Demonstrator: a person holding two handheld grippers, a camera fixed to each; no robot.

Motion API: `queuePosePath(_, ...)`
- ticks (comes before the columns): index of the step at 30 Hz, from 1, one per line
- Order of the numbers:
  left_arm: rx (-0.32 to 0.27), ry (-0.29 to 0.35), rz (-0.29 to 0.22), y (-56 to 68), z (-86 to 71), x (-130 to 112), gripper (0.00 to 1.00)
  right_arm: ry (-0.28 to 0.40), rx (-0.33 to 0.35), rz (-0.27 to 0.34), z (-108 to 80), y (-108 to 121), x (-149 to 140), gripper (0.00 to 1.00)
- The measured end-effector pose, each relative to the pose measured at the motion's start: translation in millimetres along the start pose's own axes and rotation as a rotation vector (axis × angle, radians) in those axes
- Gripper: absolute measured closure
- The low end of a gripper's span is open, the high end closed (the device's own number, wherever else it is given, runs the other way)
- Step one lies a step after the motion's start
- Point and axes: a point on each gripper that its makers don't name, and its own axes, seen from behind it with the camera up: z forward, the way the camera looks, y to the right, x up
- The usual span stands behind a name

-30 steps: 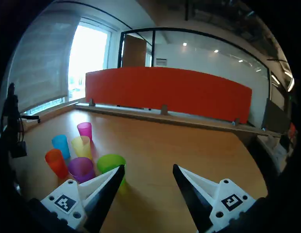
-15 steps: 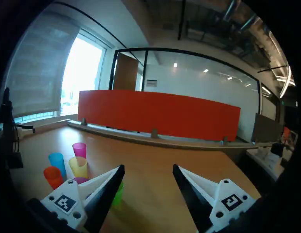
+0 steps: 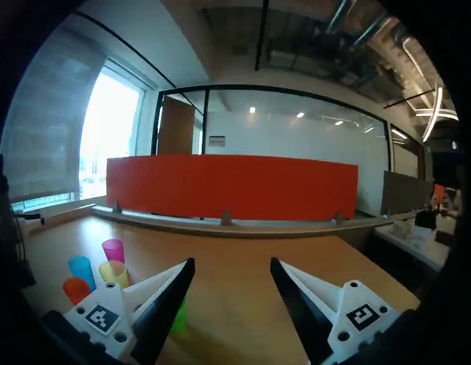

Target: Pour water

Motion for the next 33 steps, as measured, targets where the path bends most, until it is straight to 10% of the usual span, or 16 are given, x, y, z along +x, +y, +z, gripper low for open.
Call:
queuePosePath(15,0.03,0.032,0.026,14.8,3.1,-16,0.12,0.004,-0.07,0.042,-9.5,18,-9,0.04)
queuePosePath(33,0.045,0.061,0.068,-9.9,15.0,-31,0.12,-0.002,-0.112,0.063,-14.2,23,-10,0.04)
